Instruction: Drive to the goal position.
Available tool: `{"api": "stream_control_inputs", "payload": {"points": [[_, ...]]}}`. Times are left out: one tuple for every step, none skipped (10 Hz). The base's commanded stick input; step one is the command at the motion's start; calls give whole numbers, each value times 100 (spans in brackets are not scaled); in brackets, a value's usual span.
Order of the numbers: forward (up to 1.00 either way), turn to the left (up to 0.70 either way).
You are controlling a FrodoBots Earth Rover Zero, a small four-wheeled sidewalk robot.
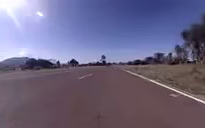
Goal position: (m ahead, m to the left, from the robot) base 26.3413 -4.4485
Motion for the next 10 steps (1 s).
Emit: {"api": "stream_control_inputs", "payload": {"points": [[100,0],[100,0],[100,0],[100,0],[100,0],[100,0],[100,0],[100,0],[100,0],[100,0]]}}
